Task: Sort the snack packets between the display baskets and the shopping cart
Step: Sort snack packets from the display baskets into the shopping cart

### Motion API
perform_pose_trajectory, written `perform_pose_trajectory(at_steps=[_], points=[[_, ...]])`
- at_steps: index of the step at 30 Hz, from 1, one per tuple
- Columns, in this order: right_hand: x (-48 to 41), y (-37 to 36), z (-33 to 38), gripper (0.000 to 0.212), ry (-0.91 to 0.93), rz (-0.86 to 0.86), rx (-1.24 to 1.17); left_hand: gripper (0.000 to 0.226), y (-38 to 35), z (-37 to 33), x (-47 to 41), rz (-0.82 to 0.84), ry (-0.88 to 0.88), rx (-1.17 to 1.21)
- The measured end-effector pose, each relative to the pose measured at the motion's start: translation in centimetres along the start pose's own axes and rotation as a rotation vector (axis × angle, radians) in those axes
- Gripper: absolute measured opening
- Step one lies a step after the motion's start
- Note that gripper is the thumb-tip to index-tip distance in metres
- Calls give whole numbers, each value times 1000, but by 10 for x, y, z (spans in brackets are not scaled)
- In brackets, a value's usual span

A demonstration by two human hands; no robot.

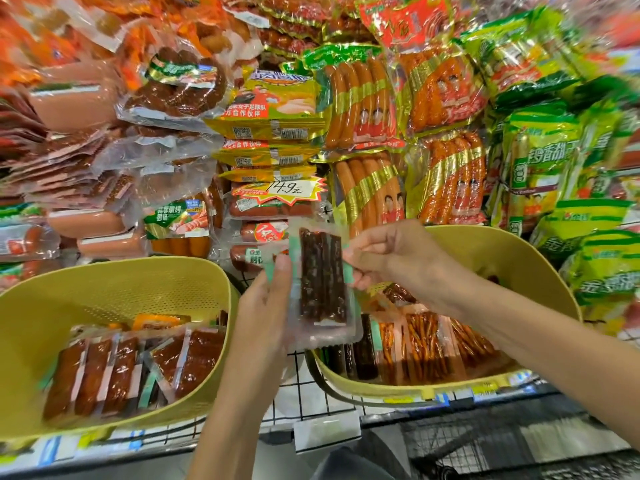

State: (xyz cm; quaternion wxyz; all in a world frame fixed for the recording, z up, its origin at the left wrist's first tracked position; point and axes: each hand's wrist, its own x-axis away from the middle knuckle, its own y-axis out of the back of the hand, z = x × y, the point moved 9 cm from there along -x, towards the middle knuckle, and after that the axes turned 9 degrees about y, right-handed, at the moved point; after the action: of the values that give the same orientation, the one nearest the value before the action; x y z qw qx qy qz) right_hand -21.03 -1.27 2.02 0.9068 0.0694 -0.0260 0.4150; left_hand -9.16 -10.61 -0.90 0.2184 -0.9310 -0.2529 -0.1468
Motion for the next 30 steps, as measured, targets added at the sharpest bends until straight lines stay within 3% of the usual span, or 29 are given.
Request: perform_pose_trajectory(at_steps=[3, 7, 9, 12, 15, 17, 19, 21, 27, 30], points=[[-2, -12, -5, 5, 28, 0, -10, 48, 4, -3, 1, -26, -64, -214], [-9, -6, -19, 20, 25, -32, -33, 39, 24, 3, -1, -125, -48, -195], [-10, 6, -39, 27, -32, -32, 223, 40, 39, -1, 1, -188, -67, -142], [-2, -20, -81, 37, -134, 286, 754, 41, 54, -5, 3, -261, -79, -85], [-3, -46, -99, 23, -64, 382, 1027, 41, 55, -8, 2, -268, -86, -89], [-6, -49, -105, 35, -56, 378, 1090, 44, 54, -8, 3, -268, -85, -100], [-6, -43, -111, 36, -133, 363, 974, 44, 55, -7, 3, -270, -74, -103], [-3, -29, -104, 16, -176, 345, 864, 44, 57, -5, 2, -276, -60, -93], [7, 29, -13, 16, 92, 139, 328, 46, 56, -6, 0, -289, -66, -81], [9, 23, 14, 17, 126, 122, 77, 42, 44, -7, -2, -262, -72, -105]])
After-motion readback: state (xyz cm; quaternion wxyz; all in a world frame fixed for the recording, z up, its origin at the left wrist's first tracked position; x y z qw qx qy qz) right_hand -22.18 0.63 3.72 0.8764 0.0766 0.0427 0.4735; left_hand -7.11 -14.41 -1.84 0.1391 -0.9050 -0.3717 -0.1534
